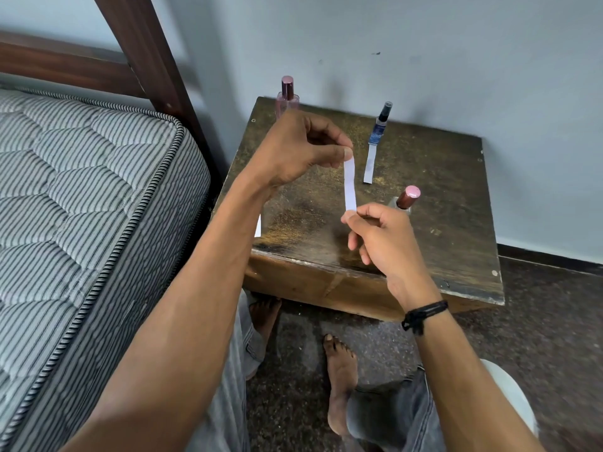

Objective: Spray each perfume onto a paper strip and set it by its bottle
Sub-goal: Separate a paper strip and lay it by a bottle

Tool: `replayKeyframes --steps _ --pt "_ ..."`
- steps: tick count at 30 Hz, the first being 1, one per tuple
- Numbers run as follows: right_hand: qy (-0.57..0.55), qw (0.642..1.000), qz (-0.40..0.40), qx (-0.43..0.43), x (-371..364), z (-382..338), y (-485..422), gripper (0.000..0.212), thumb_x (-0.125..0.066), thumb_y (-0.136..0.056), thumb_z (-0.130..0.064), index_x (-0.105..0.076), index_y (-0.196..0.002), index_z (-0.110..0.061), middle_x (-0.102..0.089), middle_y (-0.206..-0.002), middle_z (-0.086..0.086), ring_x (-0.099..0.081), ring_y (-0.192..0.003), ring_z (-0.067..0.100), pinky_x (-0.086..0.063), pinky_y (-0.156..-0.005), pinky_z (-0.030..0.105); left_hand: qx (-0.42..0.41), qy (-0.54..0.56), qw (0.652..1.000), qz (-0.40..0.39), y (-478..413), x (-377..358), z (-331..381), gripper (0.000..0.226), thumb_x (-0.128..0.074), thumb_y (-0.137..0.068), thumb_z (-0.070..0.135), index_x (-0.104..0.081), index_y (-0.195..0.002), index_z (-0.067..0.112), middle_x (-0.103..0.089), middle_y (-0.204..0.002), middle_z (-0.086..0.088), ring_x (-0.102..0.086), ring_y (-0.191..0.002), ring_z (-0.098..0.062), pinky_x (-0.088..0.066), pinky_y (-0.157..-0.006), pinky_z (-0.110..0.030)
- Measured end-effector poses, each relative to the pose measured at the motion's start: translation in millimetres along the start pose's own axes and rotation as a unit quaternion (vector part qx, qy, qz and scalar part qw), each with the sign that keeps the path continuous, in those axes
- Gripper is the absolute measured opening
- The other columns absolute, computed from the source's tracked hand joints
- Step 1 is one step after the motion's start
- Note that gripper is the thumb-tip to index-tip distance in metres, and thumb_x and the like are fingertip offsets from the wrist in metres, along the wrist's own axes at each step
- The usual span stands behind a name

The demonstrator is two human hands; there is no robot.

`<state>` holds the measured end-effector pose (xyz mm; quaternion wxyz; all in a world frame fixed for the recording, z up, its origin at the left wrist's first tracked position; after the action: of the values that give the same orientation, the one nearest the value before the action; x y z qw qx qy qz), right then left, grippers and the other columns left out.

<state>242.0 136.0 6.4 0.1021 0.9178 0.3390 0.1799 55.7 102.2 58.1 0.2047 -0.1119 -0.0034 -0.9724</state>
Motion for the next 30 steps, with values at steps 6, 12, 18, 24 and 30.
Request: replayKeyframes --steps 6,12,18,24,30 --pt "-0.001 1.0 -0.013 0.008 0.7 -2.0 1.6 0.017 -0.062 -0.103 -0.021 -0.072 -0.095 -0.011 -0.065 -0.059 0.005 -0.039 -0.038 0.014 -0.036 -0.045 0.022 -0.001 -0.002 1.0 0.008 0.3 1.0 1.5 0.015 -0.082 -0.081 0.006 -0.076 -0.094 0.0 -0.074 -0.073 0.001 -0.068 -0.068 -0.01 -0.052 -0.067 -0.019" --pt "0.018 1.0 -0.011 0.015 0.7 -0.6 0.0 0.016 -0.062 -0.103 -0.022 -0.072 -0.095 -0.013 -0.066 -0.06 0.006 -0.04 -0.039 0.014 -0.036 -0.046 0.025 -0.005 0.001 1.0 0.026 -0.5 1.9 -0.2 0.011 -0.083 -0.08 0.009 -0.077 -0.09 0.008 -0.077 -0.084 -0.011 -0.072 -0.076 -0.02 -0.059 -0.075 -0.029" --pt "0.03 0.999 -0.011 0.031 0.4 -1.8 0.2 0.016 -0.063 -0.102 -0.026 -0.072 -0.094 -0.016 -0.067 -0.061 0.004 -0.043 -0.041 0.014 -0.038 -0.051 0.031 -0.015 0.002 0.999 0.045 -2.5 3.6 -0.7 0.012 -0.083 -0.081 0.01 -0.078 -0.091 0.008 -0.077 -0.086 -0.013 -0.073 -0.08 -0.026 -0.06 -0.079 -0.039" --pt "0.035 0.998 -0.006 0.045 0.1 -4.8 1.5 0.016 -0.065 -0.102 -0.028 -0.072 -0.091 -0.019 -0.068 -0.064 0.006 -0.046 -0.045 0.014 -0.041 -0.052 0.031 -0.014 0.01 0.999 0.045 -4.6 4.5 -4.6 0.011 -0.08 -0.083 0.008 -0.078 -0.093 0.011 -0.076 -0.08 -0.002 -0.069 -0.073 -0.012 -0.055 -0.072 -0.026" --pt "0.039 0.998 -0.007 0.049 0.8 -6.8 2.7 0.016 -0.065 -0.102 -0.029 -0.072 -0.092 -0.018 -0.07 -0.067 0.007 -0.047 -0.046 0.013 -0.043 -0.052 0.027 -0.015 0.019 0.999 0.043 -4.5 2.8 -3.9 0.012 -0.078 -0.085 0.007 -0.077 -0.095 0.013 -0.077 -0.089 -0.011 -0.072 -0.083 -0.023 -0.06 -0.086 -0.045"
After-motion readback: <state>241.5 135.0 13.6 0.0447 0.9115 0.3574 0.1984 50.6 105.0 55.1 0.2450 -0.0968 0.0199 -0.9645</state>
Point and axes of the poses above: each hand's wrist, its own y-axis away from the middle knuckle, its own x-axis out of the back of the hand, z = x × y, the point moved 5 cm from there along -y, towards the middle knuckle
